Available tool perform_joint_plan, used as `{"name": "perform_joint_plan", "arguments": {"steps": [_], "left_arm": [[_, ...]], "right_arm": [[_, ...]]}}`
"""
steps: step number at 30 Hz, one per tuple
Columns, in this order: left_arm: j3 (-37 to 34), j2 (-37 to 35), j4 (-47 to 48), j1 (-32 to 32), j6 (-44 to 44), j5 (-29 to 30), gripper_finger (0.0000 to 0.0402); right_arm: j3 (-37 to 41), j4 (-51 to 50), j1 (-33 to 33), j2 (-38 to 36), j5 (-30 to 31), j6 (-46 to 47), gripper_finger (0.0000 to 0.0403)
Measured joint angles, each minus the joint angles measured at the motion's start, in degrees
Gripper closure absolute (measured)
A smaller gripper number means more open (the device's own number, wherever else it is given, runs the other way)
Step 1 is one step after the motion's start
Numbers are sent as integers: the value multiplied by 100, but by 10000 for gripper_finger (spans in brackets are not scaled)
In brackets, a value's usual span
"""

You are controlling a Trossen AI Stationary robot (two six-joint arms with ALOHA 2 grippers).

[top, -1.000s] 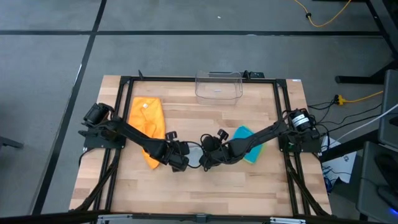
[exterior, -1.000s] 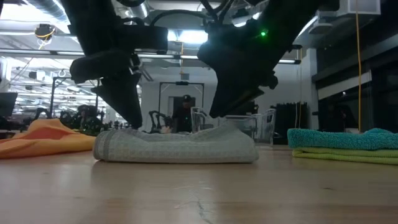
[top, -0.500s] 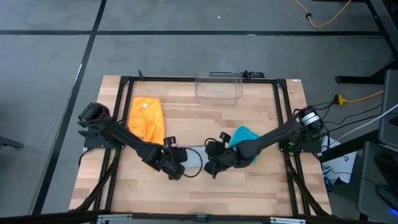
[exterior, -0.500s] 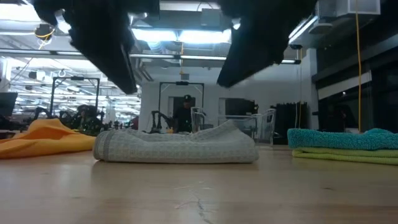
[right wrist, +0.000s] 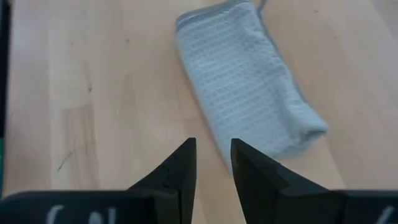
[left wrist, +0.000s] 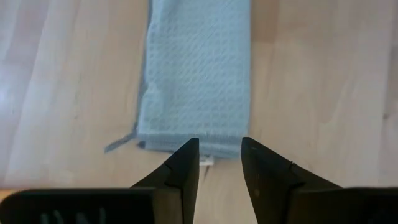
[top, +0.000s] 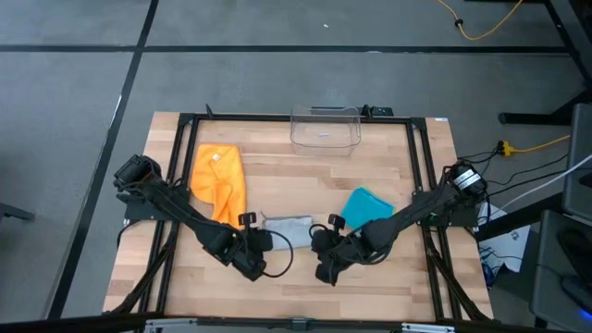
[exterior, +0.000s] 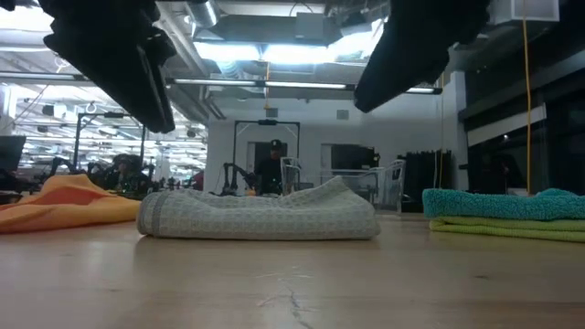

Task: Fold microfiber towels
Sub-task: Put the gray microfiber towel into the transparent bin

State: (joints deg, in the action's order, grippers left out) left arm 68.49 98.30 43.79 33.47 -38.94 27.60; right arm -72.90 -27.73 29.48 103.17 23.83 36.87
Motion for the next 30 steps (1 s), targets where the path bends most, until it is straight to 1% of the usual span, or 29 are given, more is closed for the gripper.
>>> {"name": "perform_joint_plan", "arguments": {"steps": [2, 6, 10, 14, 16, 18, 21, 23, 27, 30], "left_arm": [[-71, 0, -273, 3, 30, 7, 290], [-223, 0, -811, 9, 467, 18, 287], [-264, 0, -887, 3, 485, 51, 271], [-287, 2, -892, 5, 465, 100, 248], [-290, 2, -932, 5, 465, 79, 239], [-400, 24, -1142, 5, 485, 48, 232], [-628, 124, -1457, 5, 503, 4, 227], [-725, 184, -1566, 5, 503, 7, 226], [-772, 214, -1580, 7, 503, 34, 226], [-770, 217, -1659, 7, 600, -53, 226]], "right_arm": [[0, -2, 38, 21, -40, 1, 301], [2, 53, 41, 45, -200, -122, 294], [4, 139, 17, 124, -246, -126, 253], [7, 295, -13, 262, -42, -150, 200], [7, 395, -40, 366, 2, -386, 180], [6, 551, -51, 516, 8, -852, 167], [7, 675, -50, 784, 42, -1499, 160], [7, 723, -68, 917, 44, -1728, 160], [7, 758, -150, 1030, 174, -1511, 159], [7, 775, -197, 1025, 203, -1654, 159]]}}
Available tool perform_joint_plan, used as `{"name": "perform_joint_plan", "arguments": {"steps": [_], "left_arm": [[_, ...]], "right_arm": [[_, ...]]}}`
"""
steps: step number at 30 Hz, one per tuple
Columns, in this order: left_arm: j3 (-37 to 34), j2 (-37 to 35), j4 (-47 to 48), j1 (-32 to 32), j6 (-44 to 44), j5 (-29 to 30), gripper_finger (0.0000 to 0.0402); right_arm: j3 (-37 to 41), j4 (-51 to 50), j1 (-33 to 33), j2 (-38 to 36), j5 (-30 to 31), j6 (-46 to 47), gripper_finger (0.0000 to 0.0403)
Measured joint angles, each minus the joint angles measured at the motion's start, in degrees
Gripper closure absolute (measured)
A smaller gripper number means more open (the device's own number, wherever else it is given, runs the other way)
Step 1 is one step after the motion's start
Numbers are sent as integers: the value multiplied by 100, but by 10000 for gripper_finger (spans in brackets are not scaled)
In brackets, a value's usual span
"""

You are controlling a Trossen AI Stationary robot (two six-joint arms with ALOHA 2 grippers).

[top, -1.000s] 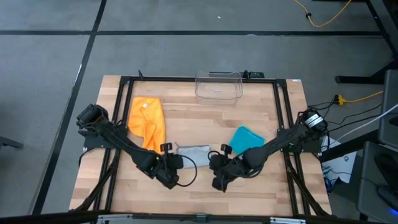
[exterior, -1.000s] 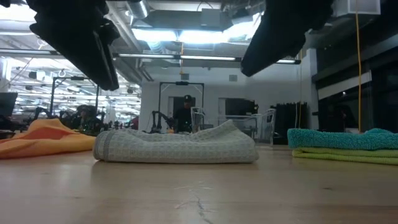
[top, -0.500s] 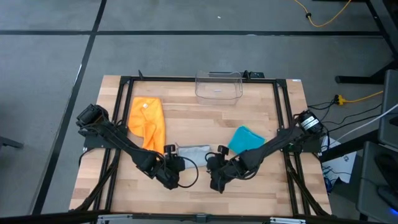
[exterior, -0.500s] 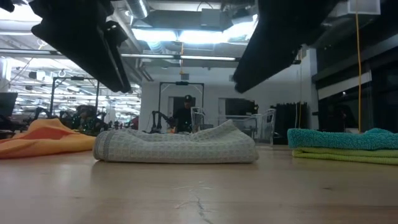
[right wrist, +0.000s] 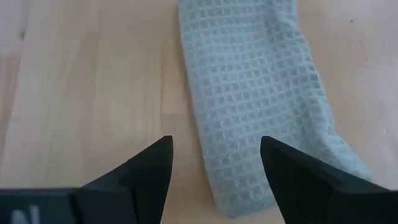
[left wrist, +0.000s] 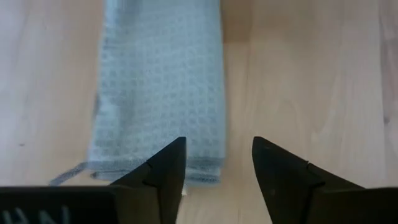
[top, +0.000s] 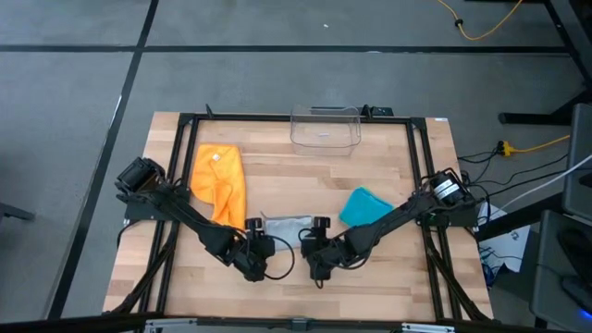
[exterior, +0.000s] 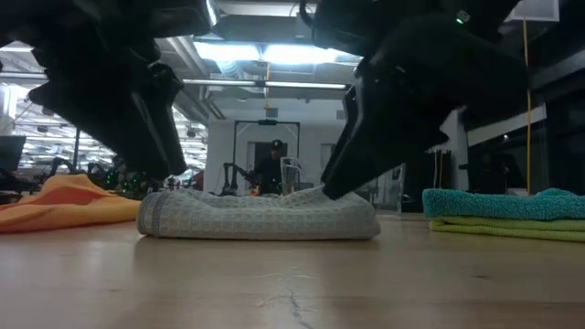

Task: Fold microfiber towels
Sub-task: Put the gray microfiber towel into the transparent bin

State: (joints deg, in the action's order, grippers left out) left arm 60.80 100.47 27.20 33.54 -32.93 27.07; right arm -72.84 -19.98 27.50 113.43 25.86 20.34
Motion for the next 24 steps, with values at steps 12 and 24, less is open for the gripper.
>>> {"name": "perform_joint_plan", "arguments": {"steps": [12, 24], "left_arm": [[2, 52, 77, 13, 378, -107, 228], [26, 753, 30, -23, 898, 259, 229]], "right_arm": [[-4, -129, -30, -48, 277, -245, 172], [-4, -177, -140, 187, -250, -876, 177]]}}
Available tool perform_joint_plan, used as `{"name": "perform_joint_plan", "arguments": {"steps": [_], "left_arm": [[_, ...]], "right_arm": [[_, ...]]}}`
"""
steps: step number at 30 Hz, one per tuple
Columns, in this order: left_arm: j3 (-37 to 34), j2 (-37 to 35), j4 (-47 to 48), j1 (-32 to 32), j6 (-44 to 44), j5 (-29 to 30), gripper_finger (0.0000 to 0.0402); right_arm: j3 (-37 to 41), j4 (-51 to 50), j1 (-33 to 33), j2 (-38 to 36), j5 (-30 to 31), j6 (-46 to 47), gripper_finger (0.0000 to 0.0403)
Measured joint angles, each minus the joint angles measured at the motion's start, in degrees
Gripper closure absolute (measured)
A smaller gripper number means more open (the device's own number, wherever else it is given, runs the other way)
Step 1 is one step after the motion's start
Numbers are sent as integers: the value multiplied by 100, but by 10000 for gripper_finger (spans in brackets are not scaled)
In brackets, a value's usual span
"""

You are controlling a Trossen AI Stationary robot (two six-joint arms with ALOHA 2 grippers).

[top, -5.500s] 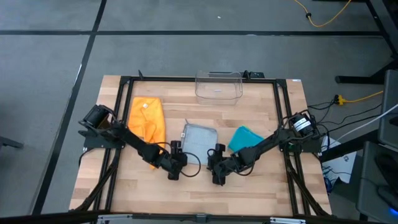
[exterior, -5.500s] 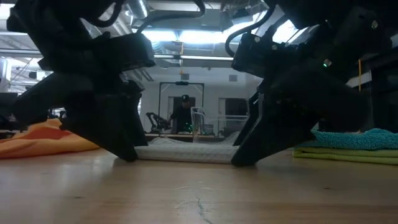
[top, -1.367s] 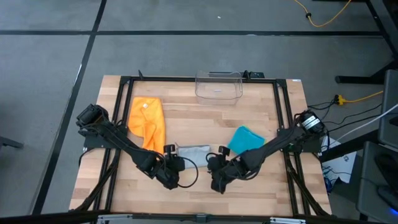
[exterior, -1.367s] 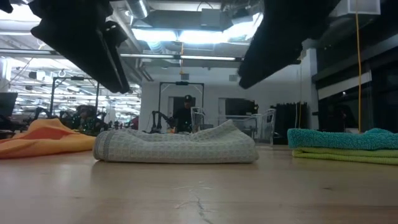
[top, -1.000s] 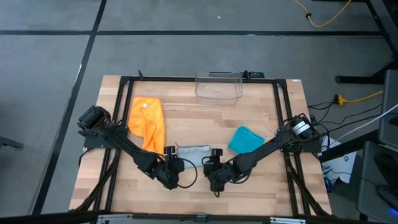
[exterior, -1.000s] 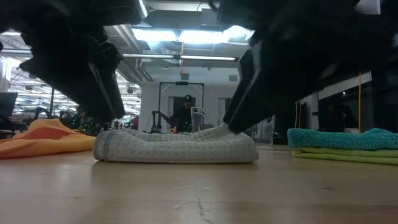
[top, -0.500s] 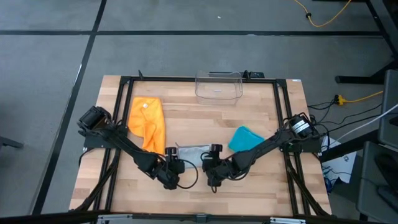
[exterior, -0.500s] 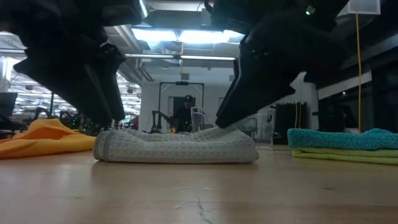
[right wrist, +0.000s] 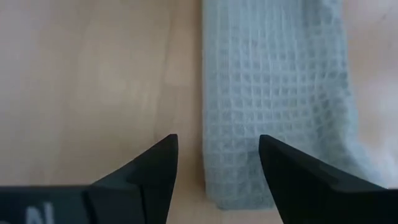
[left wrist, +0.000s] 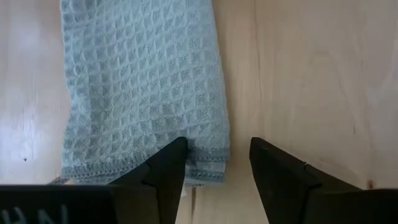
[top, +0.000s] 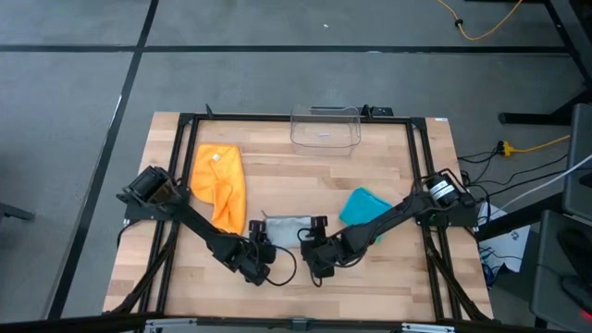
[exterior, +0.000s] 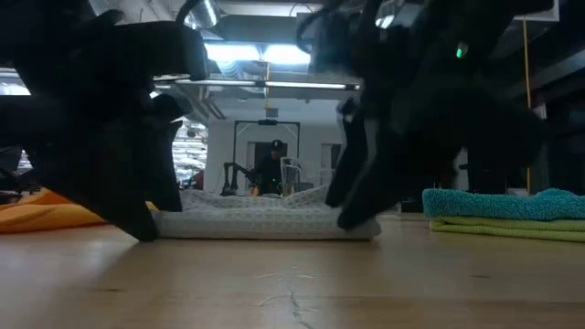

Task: Fold microfiber towels
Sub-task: Put the gray microfiber towel into the transparent bin

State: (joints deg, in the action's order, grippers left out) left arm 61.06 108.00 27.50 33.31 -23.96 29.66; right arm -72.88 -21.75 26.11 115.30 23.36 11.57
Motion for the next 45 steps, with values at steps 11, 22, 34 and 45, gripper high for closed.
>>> {"name": "perform_joint_plan", "arguments": {"steps": [11, 22, 34, 45], "left_arm": [[-4, 5, 28, -285, 110, -432, 229], [4, 113, -4, -808, 262, -665, 287], [-25, 175, 37, -767, 177, -76, 397], [173, 48, 336, -783, 227, -118, 400]], "right_arm": [[-33, -51, -462, 345, -613, 145, 194], [-20, -5, -586, 372, -615, 449, 262], [-12, -37, -597, 370, -506, 626, 380], [-374, -757, -609, 250, -224, 770, 380]]}}
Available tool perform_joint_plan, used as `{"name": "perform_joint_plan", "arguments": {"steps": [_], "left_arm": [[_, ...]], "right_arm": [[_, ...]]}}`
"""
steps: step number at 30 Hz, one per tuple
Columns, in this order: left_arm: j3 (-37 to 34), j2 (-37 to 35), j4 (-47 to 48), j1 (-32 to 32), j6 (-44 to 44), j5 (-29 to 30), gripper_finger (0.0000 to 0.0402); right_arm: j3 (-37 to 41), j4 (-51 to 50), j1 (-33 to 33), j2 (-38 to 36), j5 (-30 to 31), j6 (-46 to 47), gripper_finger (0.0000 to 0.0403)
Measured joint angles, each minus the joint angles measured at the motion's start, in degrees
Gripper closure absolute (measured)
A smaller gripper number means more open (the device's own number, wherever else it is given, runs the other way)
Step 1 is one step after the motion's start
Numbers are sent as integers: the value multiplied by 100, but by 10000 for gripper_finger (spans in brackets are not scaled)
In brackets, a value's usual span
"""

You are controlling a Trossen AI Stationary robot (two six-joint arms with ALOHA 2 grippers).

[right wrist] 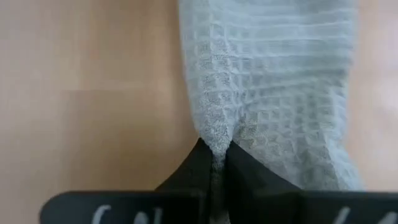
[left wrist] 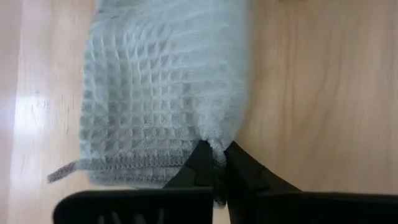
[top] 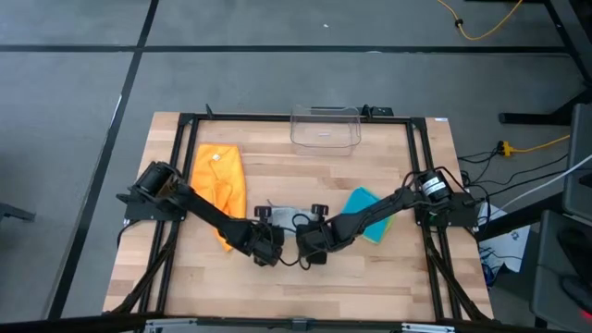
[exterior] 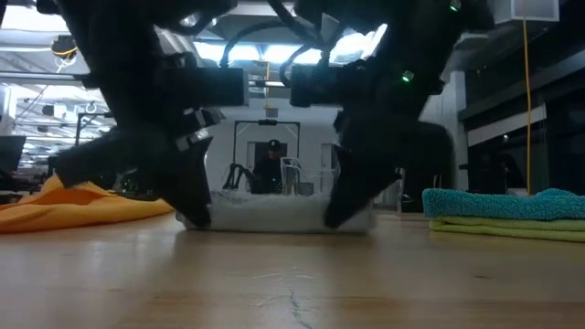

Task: Fold microfiber towels
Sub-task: Put the gray microfiber towel into the transparent bin

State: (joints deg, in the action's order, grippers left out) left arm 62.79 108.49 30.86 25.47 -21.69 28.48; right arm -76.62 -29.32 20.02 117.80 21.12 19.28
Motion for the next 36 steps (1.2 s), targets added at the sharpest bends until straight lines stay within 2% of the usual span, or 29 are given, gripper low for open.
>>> {"name": "perform_joint_plan", "arguments": {"steps": [5, 15, 23, 30, 33, 36], "left_arm": [[52, -361, 183, -70, 119, 20, 401], [57, -906, 206, -603, 743, 181, 401], [81, -1031, 146, -914, 1251, 251, 401], [484, -1087, 349, -1208, 2050, 590, 401], [736, -1298, 423, -1380, 2466, 674, 401], [986, -1458, 549, -1618, 3017, 656, 402]], "right_arm": [[-598, -1118, -32, -112, 471, 20, 380], [-995, -1873, -286, -106, 934, 51, 380], [-1331, -2768, -412, -113, 1669, 288, 380], [-1856, -3963, -599, -148, 2471, 468, 380], [-2045, -4511, -724, -182, 2579, 595, 380], [-2175, -4610, -916, -242, 2653, 405, 380]]}}
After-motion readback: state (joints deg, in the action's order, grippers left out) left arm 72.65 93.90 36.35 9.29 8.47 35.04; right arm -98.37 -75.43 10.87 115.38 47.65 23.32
